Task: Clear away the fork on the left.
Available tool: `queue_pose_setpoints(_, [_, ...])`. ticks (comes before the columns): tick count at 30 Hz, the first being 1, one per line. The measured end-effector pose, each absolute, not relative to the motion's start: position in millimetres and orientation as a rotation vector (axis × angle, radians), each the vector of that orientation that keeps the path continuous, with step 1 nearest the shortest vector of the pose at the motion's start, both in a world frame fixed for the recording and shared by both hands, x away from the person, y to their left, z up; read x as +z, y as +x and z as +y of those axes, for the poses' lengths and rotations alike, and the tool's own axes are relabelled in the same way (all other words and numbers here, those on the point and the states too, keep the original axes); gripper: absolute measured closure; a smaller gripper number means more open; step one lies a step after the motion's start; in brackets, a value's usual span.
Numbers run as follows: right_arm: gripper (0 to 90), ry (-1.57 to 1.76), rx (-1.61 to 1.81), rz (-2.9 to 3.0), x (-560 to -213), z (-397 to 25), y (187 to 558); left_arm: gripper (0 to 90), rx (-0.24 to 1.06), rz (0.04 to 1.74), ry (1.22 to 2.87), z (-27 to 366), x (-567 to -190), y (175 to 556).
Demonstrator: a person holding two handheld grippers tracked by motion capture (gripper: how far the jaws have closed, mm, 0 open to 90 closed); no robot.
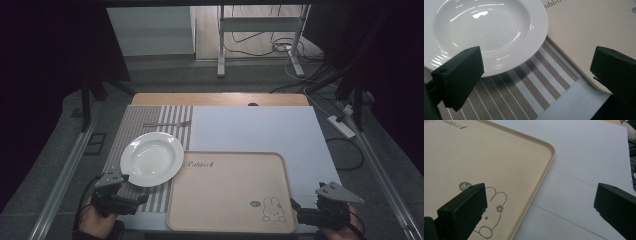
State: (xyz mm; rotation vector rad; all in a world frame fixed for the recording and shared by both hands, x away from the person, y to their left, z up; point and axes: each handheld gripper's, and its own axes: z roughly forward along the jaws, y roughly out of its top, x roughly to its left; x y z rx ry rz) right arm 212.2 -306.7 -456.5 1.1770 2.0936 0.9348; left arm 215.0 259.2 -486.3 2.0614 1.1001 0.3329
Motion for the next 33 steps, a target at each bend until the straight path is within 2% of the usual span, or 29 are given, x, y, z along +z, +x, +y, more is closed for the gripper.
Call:
queue_pose_setpoints(11, [0.0, 1.175, 0.926, 2.105, -457, -306, 213, 0.0, 0.323, 1.114, 2.076, 257, -488, 228])
queue_pose_setpoints(23, [0.0, 1.171, 0.917, 2.111, -457, -306, 213, 0.0, 0.267, 1.169, 2.036, 253, -489, 253])
queue_pose_setpoints(33, [0.0, 1.171, 0.915, 2.112, -457, -305, 213, 0.0, 0.271, 1.166, 2.054, 249, -489, 280])
